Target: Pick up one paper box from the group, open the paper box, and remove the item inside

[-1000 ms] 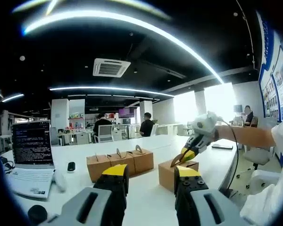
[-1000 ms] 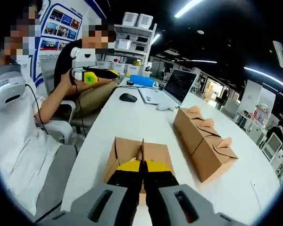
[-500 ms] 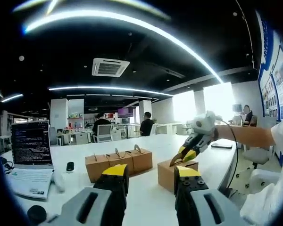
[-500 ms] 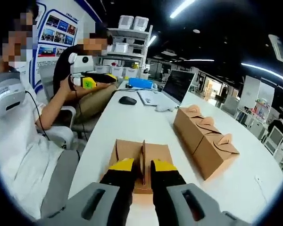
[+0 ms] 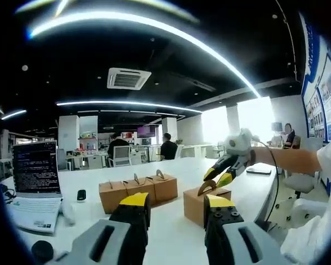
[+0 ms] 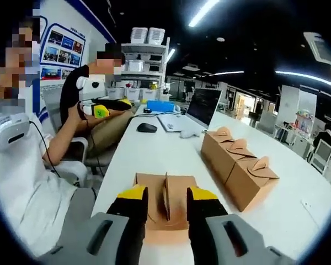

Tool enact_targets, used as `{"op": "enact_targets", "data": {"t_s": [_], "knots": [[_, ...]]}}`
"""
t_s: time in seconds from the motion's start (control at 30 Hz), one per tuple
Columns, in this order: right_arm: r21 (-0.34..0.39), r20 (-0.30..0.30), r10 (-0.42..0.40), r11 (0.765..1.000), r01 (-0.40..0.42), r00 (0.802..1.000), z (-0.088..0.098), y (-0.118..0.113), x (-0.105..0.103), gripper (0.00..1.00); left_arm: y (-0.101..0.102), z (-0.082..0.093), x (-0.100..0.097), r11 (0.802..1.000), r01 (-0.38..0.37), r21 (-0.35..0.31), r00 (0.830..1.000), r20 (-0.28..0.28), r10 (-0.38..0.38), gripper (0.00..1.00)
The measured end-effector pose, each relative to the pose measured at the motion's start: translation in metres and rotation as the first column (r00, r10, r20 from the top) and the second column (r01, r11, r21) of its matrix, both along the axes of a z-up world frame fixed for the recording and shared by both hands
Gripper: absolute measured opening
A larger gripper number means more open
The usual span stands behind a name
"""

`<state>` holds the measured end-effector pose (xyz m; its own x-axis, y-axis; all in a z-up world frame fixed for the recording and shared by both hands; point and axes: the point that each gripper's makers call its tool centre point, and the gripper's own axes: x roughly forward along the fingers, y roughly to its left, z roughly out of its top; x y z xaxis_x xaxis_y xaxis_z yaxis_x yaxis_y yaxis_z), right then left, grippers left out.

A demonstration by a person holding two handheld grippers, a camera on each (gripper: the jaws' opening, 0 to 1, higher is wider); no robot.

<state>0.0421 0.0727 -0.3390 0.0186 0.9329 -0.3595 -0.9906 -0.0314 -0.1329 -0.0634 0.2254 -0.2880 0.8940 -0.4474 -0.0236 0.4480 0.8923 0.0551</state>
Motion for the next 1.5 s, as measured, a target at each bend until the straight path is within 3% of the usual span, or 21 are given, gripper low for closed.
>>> {"op": "enact_targets", "data": {"t_s": [0.53,0.67,0.93,1.3,1.5], "knots": [[0.09,-0.041,-0.125,0.988,0.129,0.991,0.031,-0.017,0.018,0.37,-0.013,-0.005,0.0,1.0,0.022,0.016,1.0,-0.014,-0.022,0.4],[0.093,-0.029,-0.165,0.982,0.167,0.986,0.033,-0.023,0.024,0.39,-0.014,-0.004,0.0,1.0,0.026,0.011,1.0,-0.014,-0.026,0.4],[0.1,-0.032,-0.29,0.951,0.291,0.957,0.038,-0.043,0.034,0.38,-0.012,-0.005,-0.001,1.0,0.021,0.01,1.0,-0.016,-0.021,0.4],[0.106,-0.045,-0.406,0.907,0.408,0.913,0.043,-0.074,0.028,0.39,-0.008,-0.004,-0.003,1.0,0.012,0.001,1.0,-0.013,-0.012,0.4],[0.133,-0.09,-0.439,0.884,0.448,0.894,0.041,-0.089,0.022,0.39,-0.009,-0.006,-0.002,1.0,0.014,0.002,1.0,-0.019,-0.014,0.4]]}}
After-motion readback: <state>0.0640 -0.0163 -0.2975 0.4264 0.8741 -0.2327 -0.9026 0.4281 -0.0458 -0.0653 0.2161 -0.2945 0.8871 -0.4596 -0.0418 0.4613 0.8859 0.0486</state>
